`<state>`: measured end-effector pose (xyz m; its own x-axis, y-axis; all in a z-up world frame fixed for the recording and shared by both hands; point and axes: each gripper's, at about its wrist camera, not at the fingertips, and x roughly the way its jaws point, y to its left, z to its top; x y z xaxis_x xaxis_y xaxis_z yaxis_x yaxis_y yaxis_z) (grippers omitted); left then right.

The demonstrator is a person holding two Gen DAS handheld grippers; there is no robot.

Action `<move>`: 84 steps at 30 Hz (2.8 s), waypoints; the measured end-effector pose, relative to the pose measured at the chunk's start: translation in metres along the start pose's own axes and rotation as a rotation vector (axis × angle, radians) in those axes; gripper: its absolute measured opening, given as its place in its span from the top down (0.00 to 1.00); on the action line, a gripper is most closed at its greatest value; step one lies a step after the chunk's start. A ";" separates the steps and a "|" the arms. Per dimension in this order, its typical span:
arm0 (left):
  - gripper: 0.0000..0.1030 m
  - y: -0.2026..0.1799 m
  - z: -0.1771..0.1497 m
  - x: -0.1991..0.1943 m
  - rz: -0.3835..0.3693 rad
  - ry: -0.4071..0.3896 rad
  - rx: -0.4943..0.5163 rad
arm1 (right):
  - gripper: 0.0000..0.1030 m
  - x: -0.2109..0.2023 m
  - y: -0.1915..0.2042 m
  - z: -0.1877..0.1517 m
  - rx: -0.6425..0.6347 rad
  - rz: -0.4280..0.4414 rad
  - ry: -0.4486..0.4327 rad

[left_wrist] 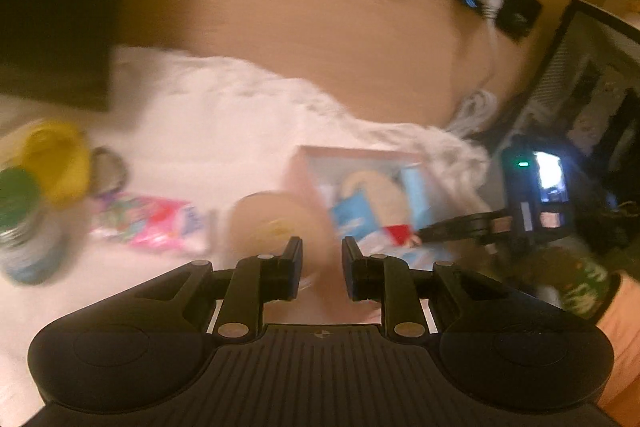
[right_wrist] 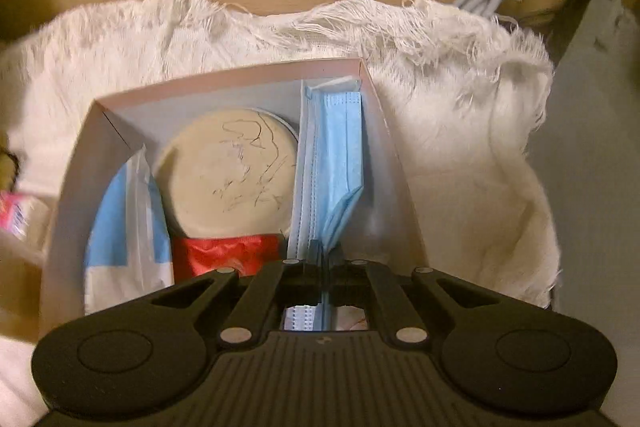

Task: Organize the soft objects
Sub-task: 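Carry the bow and mask to the pink box while both tools open to drop them, then grasp the yellow rubber funnel with the left tool while the right tool grasps the black beaded bracelet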

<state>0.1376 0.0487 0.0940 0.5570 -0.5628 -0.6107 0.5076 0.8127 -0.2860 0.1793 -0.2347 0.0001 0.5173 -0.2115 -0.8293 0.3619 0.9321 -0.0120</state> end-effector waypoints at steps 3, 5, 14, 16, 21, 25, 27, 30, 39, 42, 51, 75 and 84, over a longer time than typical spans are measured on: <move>0.77 0.019 -0.011 -0.009 0.047 -0.002 -0.045 | 0.97 -0.002 0.006 -0.008 -0.047 0.010 0.013; 0.77 0.030 -0.016 -0.013 0.074 0.000 -0.076 | 0.97 -0.001 0.008 -0.013 -0.062 0.035 0.043; 0.77 0.068 -0.030 -0.042 0.137 -0.053 -0.132 | 0.50 -0.033 -0.008 -0.015 0.005 0.052 -0.028; 0.77 0.082 -0.032 -0.052 0.166 -0.072 -0.145 | 0.48 -0.051 -0.005 -0.011 -0.005 0.047 -0.067; 0.77 0.124 -0.029 -0.081 0.268 -0.123 -0.189 | 0.46 -0.107 0.019 0.003 -0.037 0.028 -0.219; 0.77 0.146 -0.020 -0.114 0.351 -0.201 -0.160 | 0.44 -0.146 0.054 0.026 -0.004 0.141 -0.293; 0.77 0.157 -0.013 -0.131 0.381 -0.240 -0.157 | 0.44 -0.160 0.080 0.038 0.004 0.192 -0.306; 0.77 0.169 -0.003 -0.154 0.403 -0.289 -0.147 | 0.44 -0.177 0.123 0.052 -0.023 0.283 -0.318; 0.77 0.211 0.032 -0.171 0.357 -0.327 -0.121 | 0.37 -0.205 0.223 0.077 -0.186 0.483 -0.327; 0.77 0.235 0.048 -0.144 0.267 -0.249 -0.184 | 0.37 -0.194 0.239 0.082 -0.191 0.498 -0.294; 0.76 0.252 0.072 -0.048 0.299 -0.071 0.009 | 0.37 -0.124 0.246 0.072 -0.203 0.556 -0.079; 0.76 0.250 0.049 -0.064 0.253 -0.109 -0.008 | 0.37 -0.006 0.321 0.096 -0.114 0.573 0.226; 0.74 0.180 0.094 -0.006 0.231 0.087 0.447 | 0.37 -0.084 0.252 0.108 -0.302 0.398 -0.148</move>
<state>0.2877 0.1844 0.1154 0.6405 -0.3462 -0.6855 0.6202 0.7597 0.1957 0.3112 -0.0138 0.1272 0.6813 0.1579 -0.7147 -0.1142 0.9874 0.1094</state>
